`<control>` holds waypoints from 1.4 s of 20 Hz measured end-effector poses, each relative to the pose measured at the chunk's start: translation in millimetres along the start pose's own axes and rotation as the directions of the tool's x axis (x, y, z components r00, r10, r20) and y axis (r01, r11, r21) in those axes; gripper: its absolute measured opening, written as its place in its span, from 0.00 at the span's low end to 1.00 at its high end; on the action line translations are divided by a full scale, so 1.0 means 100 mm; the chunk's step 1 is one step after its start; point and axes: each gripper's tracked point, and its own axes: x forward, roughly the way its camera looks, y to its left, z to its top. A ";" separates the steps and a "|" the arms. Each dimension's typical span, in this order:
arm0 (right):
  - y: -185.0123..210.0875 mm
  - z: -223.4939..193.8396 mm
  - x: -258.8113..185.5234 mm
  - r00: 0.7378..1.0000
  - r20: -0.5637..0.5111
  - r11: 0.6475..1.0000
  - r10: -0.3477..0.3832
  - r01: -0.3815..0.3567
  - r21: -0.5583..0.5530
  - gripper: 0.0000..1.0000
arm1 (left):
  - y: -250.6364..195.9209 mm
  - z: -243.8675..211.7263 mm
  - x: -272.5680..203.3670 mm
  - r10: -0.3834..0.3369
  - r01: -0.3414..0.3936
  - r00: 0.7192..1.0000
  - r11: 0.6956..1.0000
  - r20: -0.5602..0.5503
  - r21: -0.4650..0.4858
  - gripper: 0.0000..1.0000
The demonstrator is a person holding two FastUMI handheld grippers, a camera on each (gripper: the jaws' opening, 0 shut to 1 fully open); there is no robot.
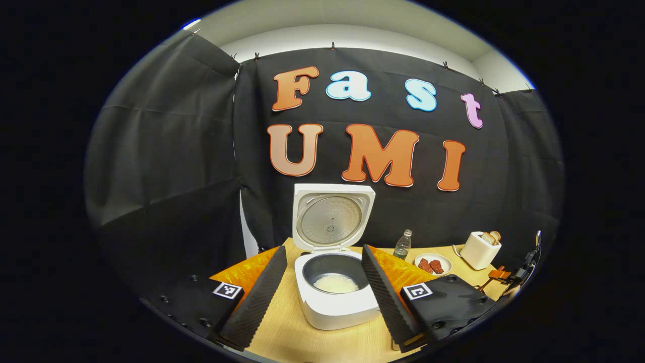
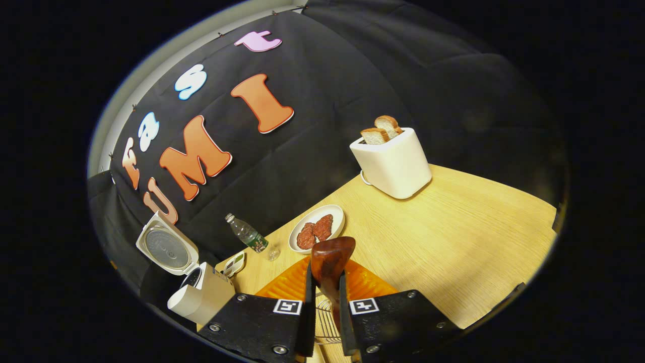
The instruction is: Close the left gripper, press the button to open the rice cooker; take a wooden spoon from the chopstick holder with the right hand, scoop a spoonful of rice and pour it into the rice cooker, then put the wooden spoon back into the chopstick holder.
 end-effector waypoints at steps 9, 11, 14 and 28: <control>-0.20 0.47 -0.27 0.992 0.025 0.978 -0.125 0.127 -0.163 0.94 | -0.13 0.24 0.08 0.007 -0.007 0.999 1.000 0.042 -0.007 1.00; -0.09 0.74 -0.38 0.990 0.059 0.966 -0.125 0.135 -0.221 0.95 | -0.18 0.31 0.12 -0.001 0.002 0.999 1.000 0.052 -0.016 1.00; 0.10 1.10 -0.53 0.985 0.121 0.942 -0.122 0.153 -0.299 0.95 | -0.24 0.49 0.16 0.000 0.000 0.997 1.000 0.079 0.005 1.00; 0.55 1.39 -0.94 0.974 0.209 0.926 -0.084 0.154 -0.344 0.95 | -0.27 2.51 1.42 0.056 -0.115 0.946 0.979 0.319 0.167 1.00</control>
